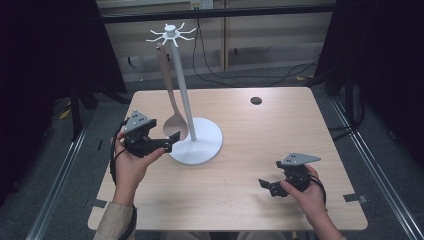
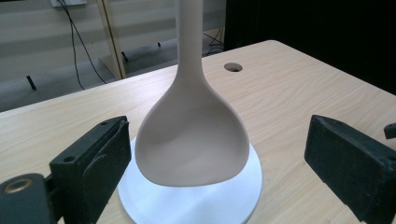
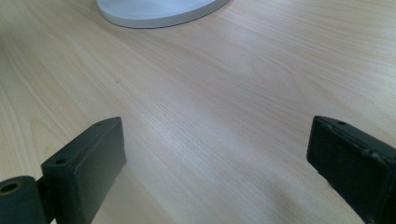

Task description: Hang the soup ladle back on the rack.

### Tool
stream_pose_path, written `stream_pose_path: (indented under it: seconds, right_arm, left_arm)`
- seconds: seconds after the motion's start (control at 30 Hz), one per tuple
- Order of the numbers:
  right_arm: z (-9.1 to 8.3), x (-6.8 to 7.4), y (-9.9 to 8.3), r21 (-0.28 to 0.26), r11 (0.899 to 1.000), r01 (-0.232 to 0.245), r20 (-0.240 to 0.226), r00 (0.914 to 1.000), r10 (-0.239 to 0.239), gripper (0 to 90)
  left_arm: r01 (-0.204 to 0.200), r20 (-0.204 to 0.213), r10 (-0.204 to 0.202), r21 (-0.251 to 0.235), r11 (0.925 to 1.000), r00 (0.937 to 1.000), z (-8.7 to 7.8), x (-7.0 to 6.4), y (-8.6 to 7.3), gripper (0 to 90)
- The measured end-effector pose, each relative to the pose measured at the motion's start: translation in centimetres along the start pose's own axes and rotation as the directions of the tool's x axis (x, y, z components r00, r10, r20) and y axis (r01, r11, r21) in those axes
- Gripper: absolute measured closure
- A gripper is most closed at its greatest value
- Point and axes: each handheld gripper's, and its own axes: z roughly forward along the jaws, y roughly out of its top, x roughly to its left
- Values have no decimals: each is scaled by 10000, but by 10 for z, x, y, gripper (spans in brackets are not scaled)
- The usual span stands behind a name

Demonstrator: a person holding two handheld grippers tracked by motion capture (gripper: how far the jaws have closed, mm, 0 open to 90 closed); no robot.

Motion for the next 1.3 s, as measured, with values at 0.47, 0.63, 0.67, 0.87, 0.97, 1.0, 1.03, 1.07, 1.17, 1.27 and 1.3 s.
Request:
stream_pose_path:
  seconds: [0.47,0.63,0.67,0.87,0.97,1.0,1.03,1.07,1.17,1.27,1.3]
  right_arm:
    - [0,0,0,26,10000,36,-5,10000,-36,39]
    - [0,0,0,1,10000,37,-6,10000,-37,39]
    - [0,0,0,2,10000,41,-5,10000,-41,39]
    - [0,1,0,1,10000,40,3,10000,-40,39]
    - [0,1,0,-1,10000,39,9,10000,-39,39]
    - [0,1,0,1,10000,42,8,10000,-42,39]
    - [0,1,0,20,10000,67,-6,10000,-67,39]
    - [0,1,0,32,10000,72,-5,10000,-72,39]
    - [1,1,0,43,10000,49,-13,10000,-49,39]
    - [1,1,0,25,10000,77,-20,10000,-77,39]
    - [1,1,0,20,10000,85,9,10000,-85,39]
  left_arm:
    - [80,212,-82,94,9999,9997,-1,-2,-21,54]
    - [98,263,-102,140,9999,9996,-2,-2,-29,53]
    - [98,268,-102,162,9998,9996,-2,-2,-30,52]
    - [47,307,-56,279,9996,9995,-3,-2,-42,52]
    - [25,339,-39,404,9992,9994,-3,0,-49,52]
    - [117,346,-132,420,9990,9993,-4,0,-51,52]
    - [137,324,-150,423,9990,9994,-4,0,-54,52]
    - [123,349,-138,419,9990,9993,-4,1,-56,51]
    - [160,374,-180,522,9985,9991,-5,2,-62,50]
    - [197,324,-213,501,9986,9992,-6,3,-66,49]
    - [217,341,-236,539,9983,9991,-6,3,-67,49]
